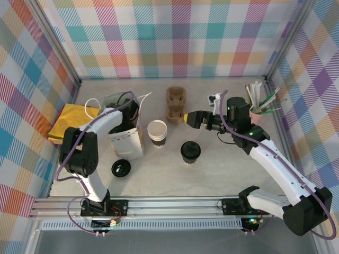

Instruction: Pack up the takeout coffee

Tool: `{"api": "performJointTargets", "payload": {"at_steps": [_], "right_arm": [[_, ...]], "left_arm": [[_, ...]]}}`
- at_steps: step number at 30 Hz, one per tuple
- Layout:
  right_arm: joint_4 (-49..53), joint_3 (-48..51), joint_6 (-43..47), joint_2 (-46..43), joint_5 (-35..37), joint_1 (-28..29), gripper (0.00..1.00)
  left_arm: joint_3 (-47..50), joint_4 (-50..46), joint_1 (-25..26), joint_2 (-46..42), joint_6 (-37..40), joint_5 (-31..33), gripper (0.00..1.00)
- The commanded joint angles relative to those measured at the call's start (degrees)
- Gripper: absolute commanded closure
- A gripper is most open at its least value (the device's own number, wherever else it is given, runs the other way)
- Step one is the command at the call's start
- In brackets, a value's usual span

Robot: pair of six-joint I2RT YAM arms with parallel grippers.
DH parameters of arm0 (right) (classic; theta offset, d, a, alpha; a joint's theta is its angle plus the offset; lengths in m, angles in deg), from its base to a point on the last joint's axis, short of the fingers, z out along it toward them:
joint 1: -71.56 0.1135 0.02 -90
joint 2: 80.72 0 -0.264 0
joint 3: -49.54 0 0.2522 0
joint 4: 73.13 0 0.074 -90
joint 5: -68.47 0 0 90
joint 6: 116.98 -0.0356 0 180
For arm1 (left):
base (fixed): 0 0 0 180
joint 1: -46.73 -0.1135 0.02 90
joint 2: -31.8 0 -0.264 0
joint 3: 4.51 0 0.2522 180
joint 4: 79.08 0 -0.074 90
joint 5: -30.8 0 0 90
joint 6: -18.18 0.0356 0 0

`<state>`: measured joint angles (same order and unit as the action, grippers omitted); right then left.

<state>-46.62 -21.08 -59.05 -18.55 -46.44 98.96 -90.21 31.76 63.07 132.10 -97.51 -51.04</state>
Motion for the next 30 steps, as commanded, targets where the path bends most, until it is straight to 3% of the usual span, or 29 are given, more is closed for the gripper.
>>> {"api": "performJointTargets", "payload": {"at_steps": [1,30], "right_arm": [[-0.89,0.52,0.62,-0.74,-0.58,0.27,0.01],[-0.94,0.35,0.52,-0.52,-0.67,0.29,0.01]], "left_arm": [[-0.46,-1.75,-0.69,-2.17,0.14,0.27,0.17],[-0.56,-1.78,-0.69,-2.58,0.15,-0.12,0.10]]}}
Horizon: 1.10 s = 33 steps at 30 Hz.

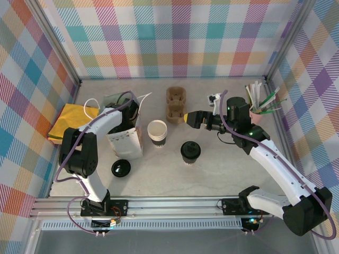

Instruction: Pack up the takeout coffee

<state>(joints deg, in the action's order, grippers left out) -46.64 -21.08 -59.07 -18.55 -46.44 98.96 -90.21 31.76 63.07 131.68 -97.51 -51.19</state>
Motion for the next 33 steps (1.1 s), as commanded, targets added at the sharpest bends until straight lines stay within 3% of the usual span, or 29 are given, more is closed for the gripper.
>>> {"api": "performJointTargets", "payload": {"at_steps": [1,33], "right_arm": [[-0.94,0.35,0.56,-0.48,-0.67,0.23,0.01],[-1.28,0.61,0.44,-0.22,-0.98,0.28,0.01]], "left_arm": [[-0.53,-1.82,-0.69,-2.23,0.14,0.00,0.10],[-2.24,-3.49,-0.69,-4.60,0.17,0.08,0.08]]}}
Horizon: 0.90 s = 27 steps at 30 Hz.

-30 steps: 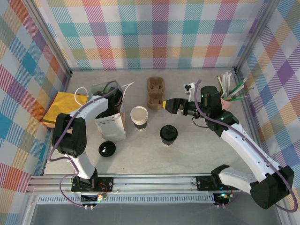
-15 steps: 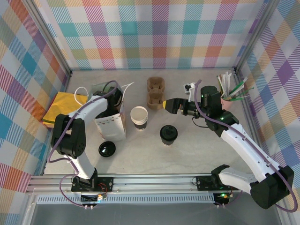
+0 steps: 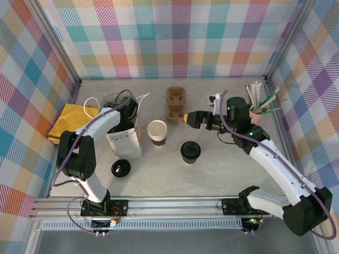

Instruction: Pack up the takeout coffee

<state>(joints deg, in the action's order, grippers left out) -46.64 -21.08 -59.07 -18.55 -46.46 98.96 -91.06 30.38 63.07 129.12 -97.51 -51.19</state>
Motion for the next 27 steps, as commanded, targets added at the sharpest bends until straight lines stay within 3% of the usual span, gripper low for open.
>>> {"api": "performJointTargets", "payload": {"at_steps": [1,27], "right_arm": [[-1.38,0.59,0.29,-0.13,-1.00,0.28,0.01],[-1.88,1.05,0.01,-0.05,-1.09,0.28,0.01]], "left_arm": [[-1.46,-2.24,-0.69,-2.20,0.18,0.15,0.08],[-9.22,-9.31,-0.69,-9.84,-1.46,2.75,0.08]]}}
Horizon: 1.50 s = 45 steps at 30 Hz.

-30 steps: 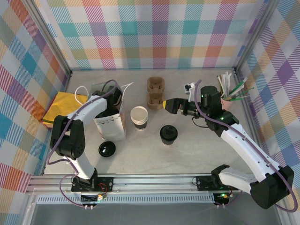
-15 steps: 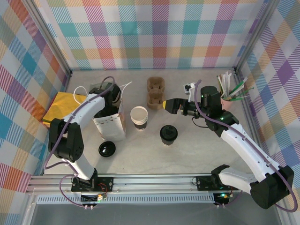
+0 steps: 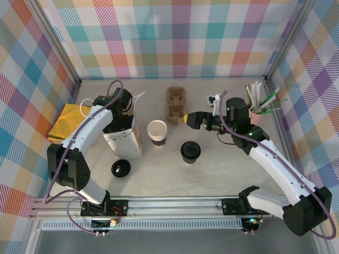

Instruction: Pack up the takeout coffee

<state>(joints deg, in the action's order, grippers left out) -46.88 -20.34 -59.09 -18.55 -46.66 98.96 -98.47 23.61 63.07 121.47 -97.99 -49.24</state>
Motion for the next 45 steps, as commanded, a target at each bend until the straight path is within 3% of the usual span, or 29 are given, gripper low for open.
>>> {"api": "performJointTargets", "payload": {"at_steps": [1,45], "right_arm": [[-1.58,0.22,-0.02,-0.03,-0.98,0.21,0.01],[-2.30,-0.22,-0.80,1.11,-2.03,0.29,0.01]], "left_arm": [[-1.97,-2.67,-0.69,-2.47,-0.95,0.87,0.07],[-9.91,-8.80,-0.69,-7.23,-0.57,2.35,0.06]]}}
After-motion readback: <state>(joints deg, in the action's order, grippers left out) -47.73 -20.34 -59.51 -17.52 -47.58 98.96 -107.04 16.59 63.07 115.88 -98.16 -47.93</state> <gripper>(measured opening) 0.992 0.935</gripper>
